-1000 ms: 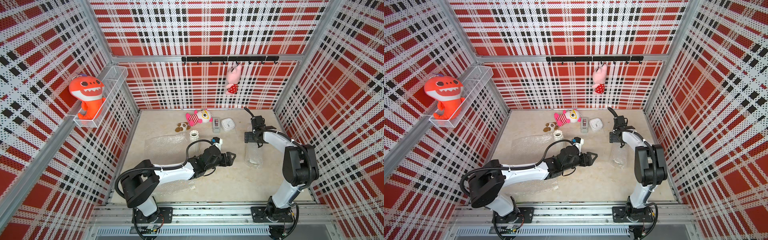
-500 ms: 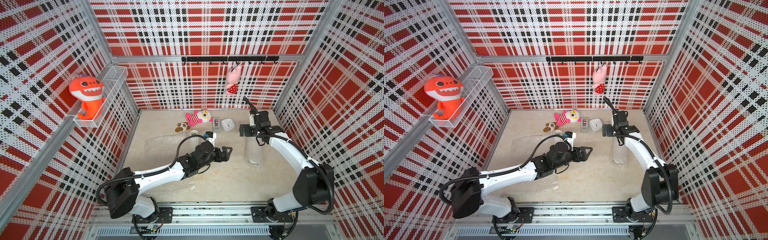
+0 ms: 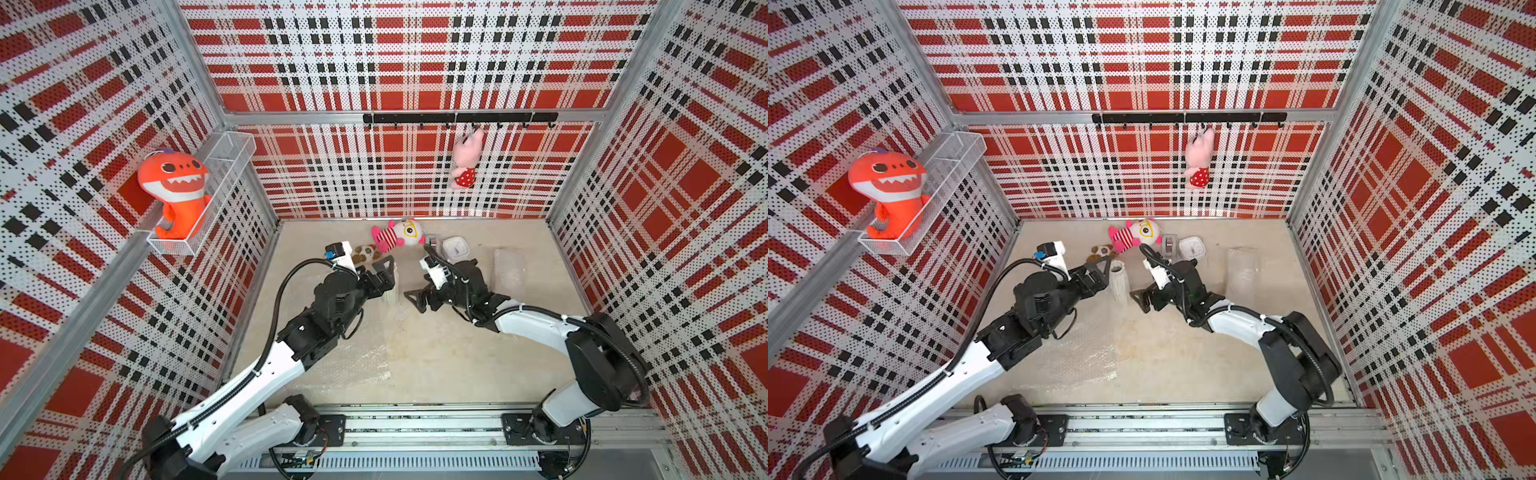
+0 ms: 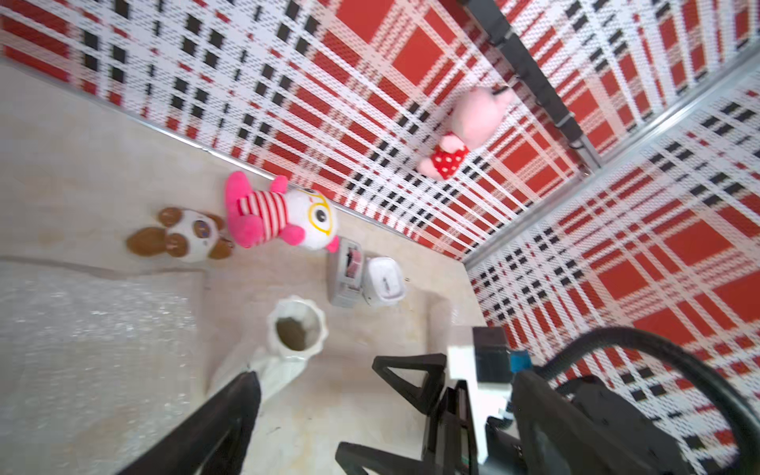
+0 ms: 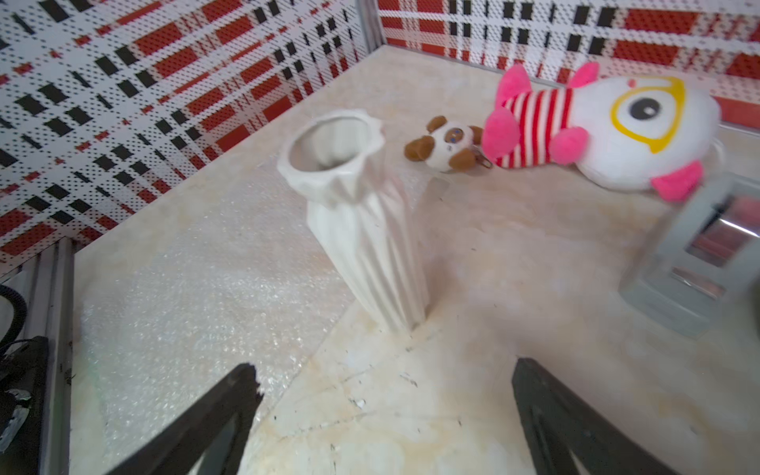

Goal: Wrap vases in bubble wrap
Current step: Pick up the vase from the center of the board.

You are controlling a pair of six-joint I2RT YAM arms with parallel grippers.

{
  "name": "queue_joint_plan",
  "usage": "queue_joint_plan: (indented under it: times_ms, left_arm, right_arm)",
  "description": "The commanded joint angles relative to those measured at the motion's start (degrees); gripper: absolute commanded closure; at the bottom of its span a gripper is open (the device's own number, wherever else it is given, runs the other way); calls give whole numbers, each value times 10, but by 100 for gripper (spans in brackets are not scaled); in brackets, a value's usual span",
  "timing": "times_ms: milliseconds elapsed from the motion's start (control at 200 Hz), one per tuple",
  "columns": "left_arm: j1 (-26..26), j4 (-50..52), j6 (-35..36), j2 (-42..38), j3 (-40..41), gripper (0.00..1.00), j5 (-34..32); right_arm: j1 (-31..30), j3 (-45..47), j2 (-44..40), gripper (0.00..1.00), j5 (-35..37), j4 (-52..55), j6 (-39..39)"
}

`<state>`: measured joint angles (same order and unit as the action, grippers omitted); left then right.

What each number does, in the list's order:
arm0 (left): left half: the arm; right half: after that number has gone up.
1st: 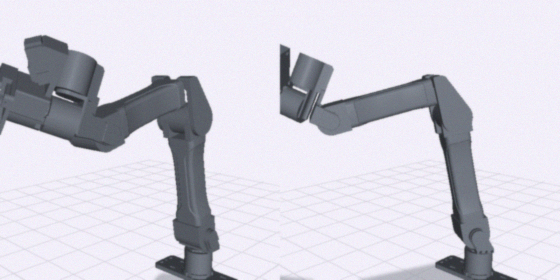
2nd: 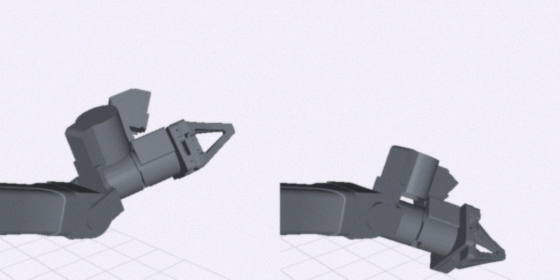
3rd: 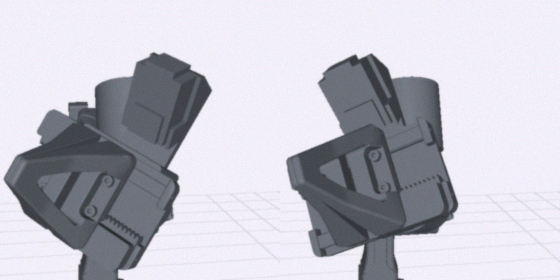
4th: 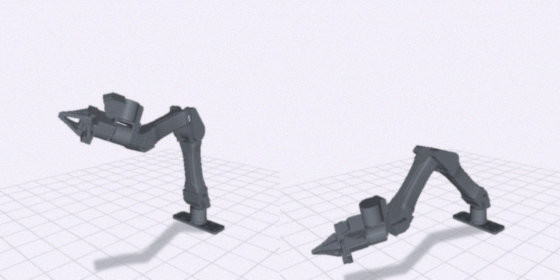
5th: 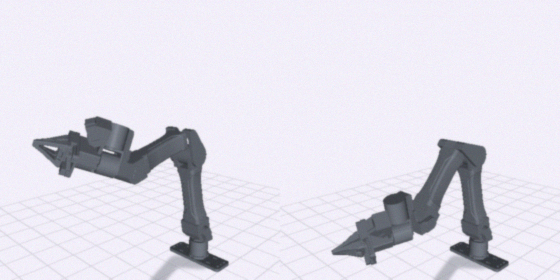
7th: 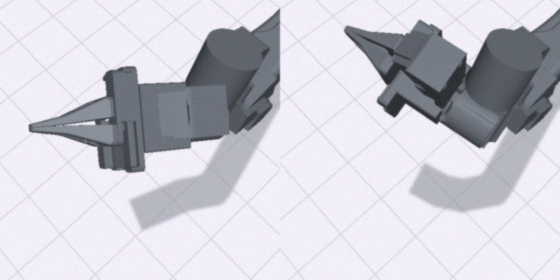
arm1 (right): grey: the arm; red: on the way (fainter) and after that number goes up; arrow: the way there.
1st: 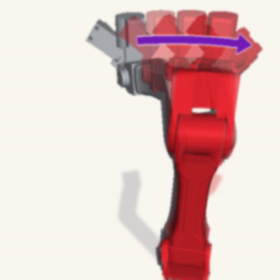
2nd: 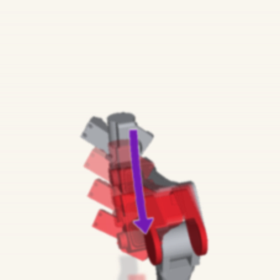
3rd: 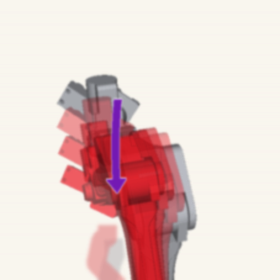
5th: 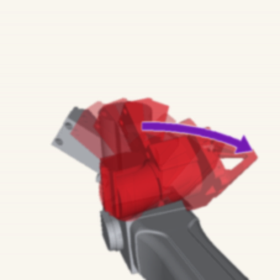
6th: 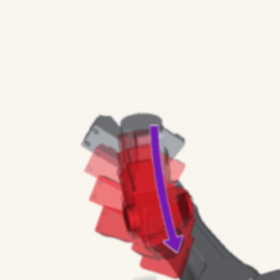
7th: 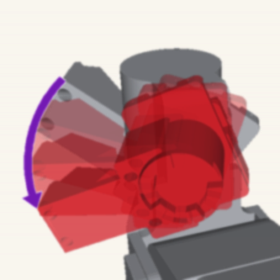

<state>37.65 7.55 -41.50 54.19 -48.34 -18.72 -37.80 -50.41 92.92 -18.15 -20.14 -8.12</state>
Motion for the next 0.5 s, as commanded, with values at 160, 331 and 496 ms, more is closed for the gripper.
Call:
queue_joint_plan:
  times_ms: [160,331,496]
  left_arm:
    - [-99,53,-12,-13,57,2,29]
    - [-119,52,-6,-2,60,2,25]
    - [-133,49,-6,22,64,2,16]
  right_arm:
    - [-25,-84,121,0,-20,-177,40]
    - [-33,-132,177,0,-10,-168,62]
    - [-35,-152,217,3,-7,-176,68]
